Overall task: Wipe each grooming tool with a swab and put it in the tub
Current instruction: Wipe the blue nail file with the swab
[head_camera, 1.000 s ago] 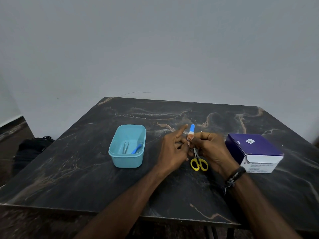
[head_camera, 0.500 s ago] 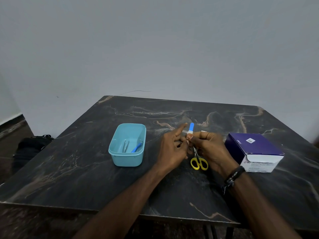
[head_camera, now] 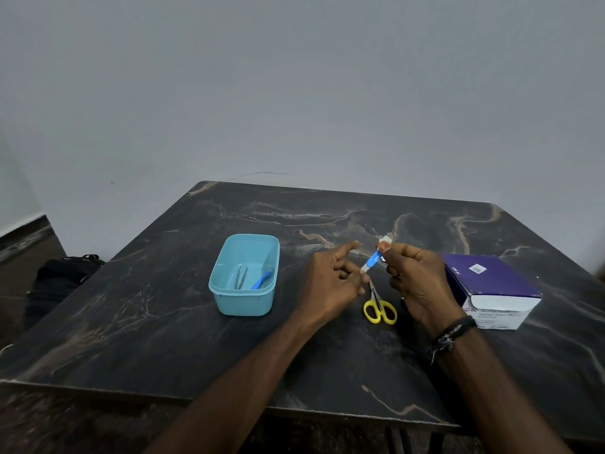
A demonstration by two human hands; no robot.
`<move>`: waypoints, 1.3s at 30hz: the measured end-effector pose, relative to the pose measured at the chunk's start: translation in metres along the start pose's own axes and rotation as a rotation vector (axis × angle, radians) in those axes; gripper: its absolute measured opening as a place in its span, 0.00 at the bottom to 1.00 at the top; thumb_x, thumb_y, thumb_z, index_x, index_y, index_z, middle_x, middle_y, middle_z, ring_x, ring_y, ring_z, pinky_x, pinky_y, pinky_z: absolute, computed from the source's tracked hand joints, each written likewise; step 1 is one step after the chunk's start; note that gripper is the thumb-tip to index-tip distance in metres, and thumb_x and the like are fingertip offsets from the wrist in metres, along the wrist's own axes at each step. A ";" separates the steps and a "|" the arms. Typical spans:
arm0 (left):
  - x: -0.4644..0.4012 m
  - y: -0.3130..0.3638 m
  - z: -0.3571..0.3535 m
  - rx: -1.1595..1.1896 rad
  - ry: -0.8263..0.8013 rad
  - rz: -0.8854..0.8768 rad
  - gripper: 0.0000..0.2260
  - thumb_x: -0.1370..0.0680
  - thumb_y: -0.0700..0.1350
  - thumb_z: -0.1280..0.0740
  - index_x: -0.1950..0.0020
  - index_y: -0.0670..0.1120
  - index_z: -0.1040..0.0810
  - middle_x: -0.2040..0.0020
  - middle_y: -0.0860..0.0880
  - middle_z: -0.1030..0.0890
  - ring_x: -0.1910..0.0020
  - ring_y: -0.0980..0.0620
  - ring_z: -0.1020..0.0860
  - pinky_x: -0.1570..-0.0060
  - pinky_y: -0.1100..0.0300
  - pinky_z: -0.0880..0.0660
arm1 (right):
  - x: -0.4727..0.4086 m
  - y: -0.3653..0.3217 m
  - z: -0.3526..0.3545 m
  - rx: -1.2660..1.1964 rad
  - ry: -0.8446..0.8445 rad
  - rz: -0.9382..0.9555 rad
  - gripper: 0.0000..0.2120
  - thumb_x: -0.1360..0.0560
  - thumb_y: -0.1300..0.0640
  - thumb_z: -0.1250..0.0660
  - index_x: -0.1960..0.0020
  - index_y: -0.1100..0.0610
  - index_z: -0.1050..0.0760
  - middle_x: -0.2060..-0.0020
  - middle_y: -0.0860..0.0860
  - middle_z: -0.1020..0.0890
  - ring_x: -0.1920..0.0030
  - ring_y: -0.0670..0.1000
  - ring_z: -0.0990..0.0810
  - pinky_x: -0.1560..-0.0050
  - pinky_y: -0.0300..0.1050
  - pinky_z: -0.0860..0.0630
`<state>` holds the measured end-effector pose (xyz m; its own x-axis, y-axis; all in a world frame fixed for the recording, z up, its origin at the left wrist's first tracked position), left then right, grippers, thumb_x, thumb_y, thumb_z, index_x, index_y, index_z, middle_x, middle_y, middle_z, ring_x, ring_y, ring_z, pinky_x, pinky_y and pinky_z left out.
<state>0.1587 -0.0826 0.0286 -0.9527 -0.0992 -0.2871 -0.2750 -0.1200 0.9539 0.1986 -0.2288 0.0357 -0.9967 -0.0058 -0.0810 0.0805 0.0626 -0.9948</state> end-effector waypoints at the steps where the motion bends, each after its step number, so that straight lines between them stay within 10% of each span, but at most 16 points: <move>1: -0.002 0.001 0.004 0.007 0.047 -0.008 0.25 0.26 0.32 0.34 0.29 0.41 0.30 0.61 0.44 0.15 0.68 0.52 0.19 0.68 0.65 0.24 | -0.001 0.001 0.000 0.003 0.000 -0.005 0.11 0.25 0.57 0.31 0.51 0.65 0.19 0.72 0.52 0.34 0.73 0.46 0.40 0.79 0.35 0.41; 16: -0.003 0.003 0.033 0.312 0.346 0.022 0.05 0.27 0.37 0.27 0.53 0.40 0.20 0.66 0.46 0.17 0.70 0.53 0.19 0.68 0.61 0.21 | 0.003 0.011 -0.021 0.186 -0.206 -0.020 0.14 0.24 0.60 0.32 0.55 0.73 0.22 0.74 0.52 0.31 0.75 0.43 0.36 0.74 0.35 0.37; 22: -0.004 0.003 0.031 0.246 0.310 0.021 0.04 0.25 0.37 0.29 0.57 0.45 0.20 0.68 0.48 0.19 0.72 0.57 0.22 0.70 0.63 0.22 | 0.006 0.008 -0.029 0.219 -0.274 0.035 0.10 0.27 0.61 0.29 0.55 0.69 0.18 0.60 0.64 0.17 0.61 0.53 0.22 0.57 0.46 0.26; 31: -0.004 -0.004 0.018 0.150 0.216 0.075 0.03 0.23 0.39 0.31 0.52 0.39 0.19 0.64 0.46 0.19 0.69 0.56 0.22 0.66 0.61 0.21 | 0.009 -0.002 -0.029 0.145 -0.262 0.087 0.05 0.25 0.67 0.34 0.57 0.69 0.21 0.81 0.44 0.24 0.79 0.38 0.27 0.74 0.27 0.32; 39: -0.004 -0.002 0.025 0.123 0.281 0.057 0.03 0.25 0.39 0.29 0.58 0.41 0.18 0.68 0.47 0.20 0.74 0.58 0.22 0.73 0.64 0.24 | 0.012 0.005 -0.035 0.272 -0.335 0.065 0.04 0.27 0.65 0.30 0.57 0.66 0.17 0.68 0.52 0.16 0.72 0.38 0.22 0.68 0.29 0.30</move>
<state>0.1598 -0.0573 0.0301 -0.8988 -0.3736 -0.2294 -0.2522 0.0126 0.9676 0.1867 -0.1938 0.0319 -0.9345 -0.3367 -0.1155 0.1878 -0.1909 -0.9635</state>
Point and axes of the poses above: each hand's wrist, its own x-axis away from the middle knuckle, its own z-axis out of the back of the hand, y = z × x, the point moved 8 cm from there along -x, towards the middle knuckle
